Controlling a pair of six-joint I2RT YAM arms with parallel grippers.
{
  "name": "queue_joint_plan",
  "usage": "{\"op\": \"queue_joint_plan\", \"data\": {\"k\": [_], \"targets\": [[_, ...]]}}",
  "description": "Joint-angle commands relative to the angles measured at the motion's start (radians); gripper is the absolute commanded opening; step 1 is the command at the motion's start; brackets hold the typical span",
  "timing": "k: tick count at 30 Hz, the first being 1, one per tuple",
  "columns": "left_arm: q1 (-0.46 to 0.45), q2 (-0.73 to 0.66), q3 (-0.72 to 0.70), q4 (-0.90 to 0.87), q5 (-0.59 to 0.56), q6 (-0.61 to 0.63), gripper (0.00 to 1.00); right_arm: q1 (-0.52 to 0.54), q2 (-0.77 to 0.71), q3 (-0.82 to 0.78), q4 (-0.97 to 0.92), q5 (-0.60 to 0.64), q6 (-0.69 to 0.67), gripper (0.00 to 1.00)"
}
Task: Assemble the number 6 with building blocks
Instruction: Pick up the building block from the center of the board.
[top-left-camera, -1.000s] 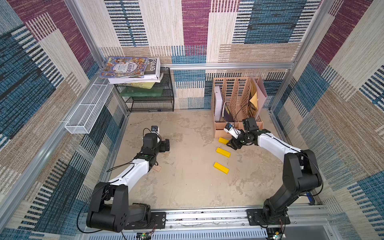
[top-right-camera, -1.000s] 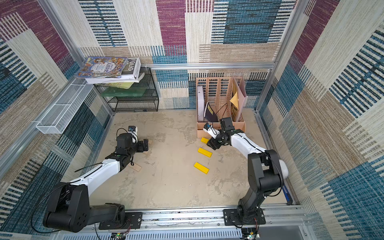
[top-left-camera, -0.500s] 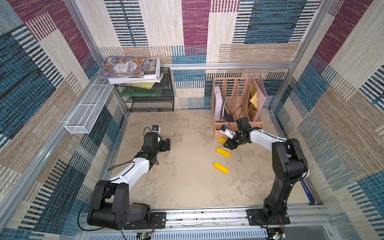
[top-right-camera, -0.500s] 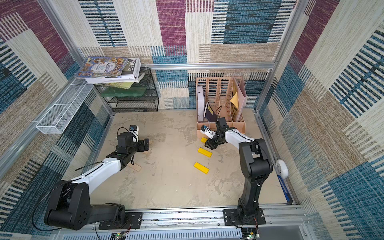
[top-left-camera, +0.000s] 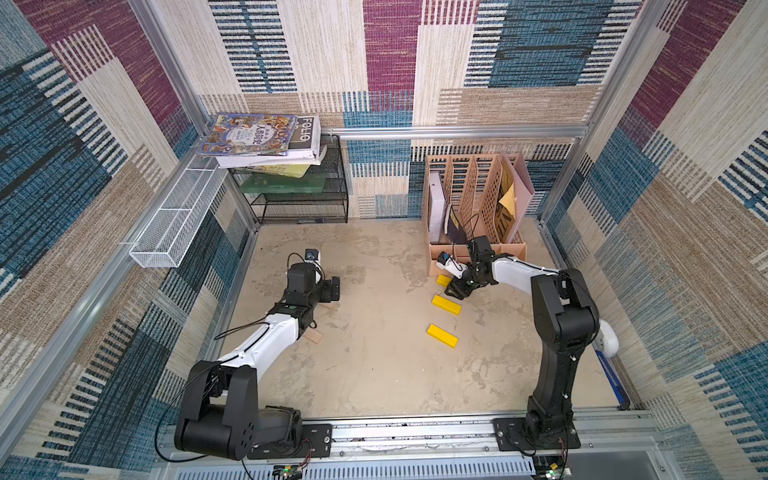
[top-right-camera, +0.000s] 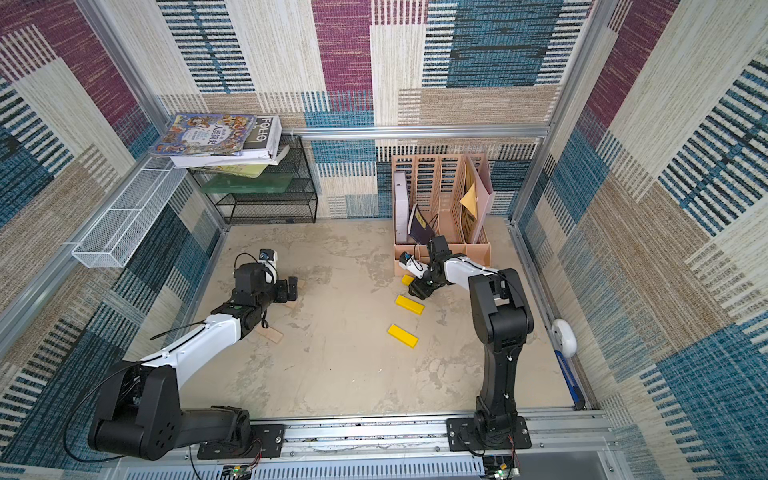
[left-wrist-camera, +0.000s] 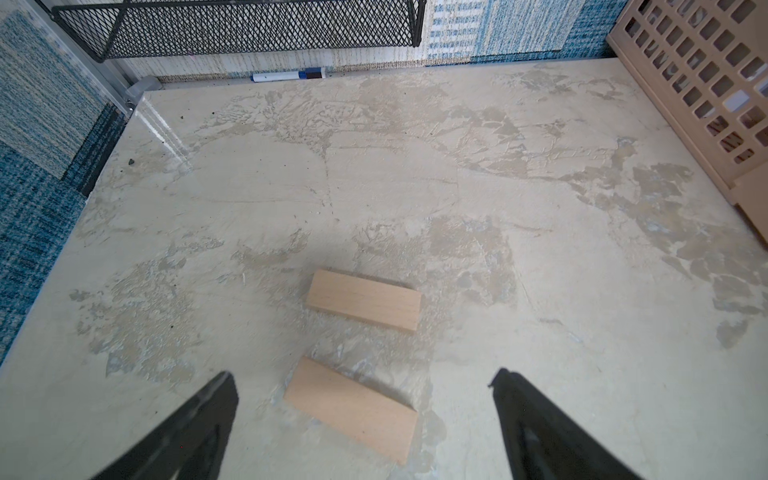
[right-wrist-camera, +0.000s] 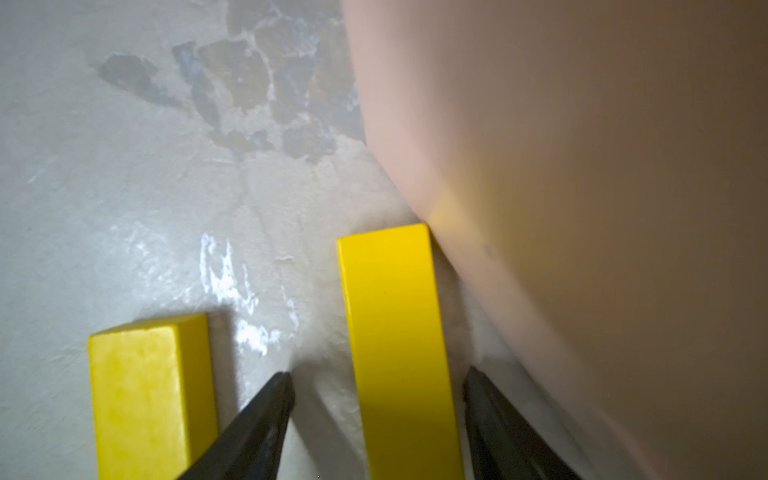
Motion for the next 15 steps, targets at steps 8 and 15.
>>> {"op": "queue_joint_plan", "data": {"k": [8,15], "targets": [[0.001,-0.005,0.009,-0.006,-0.018,0.015,1.00,-0.001,0.023,-0.001,-0.081,0.021,-0.027,0.11],[0.001,-0.003,0.011,0.003,-0.019,0.021,1.00,0.072,-0.101,-0.083,-0.120,0.014,-0.008,0.05]]}}
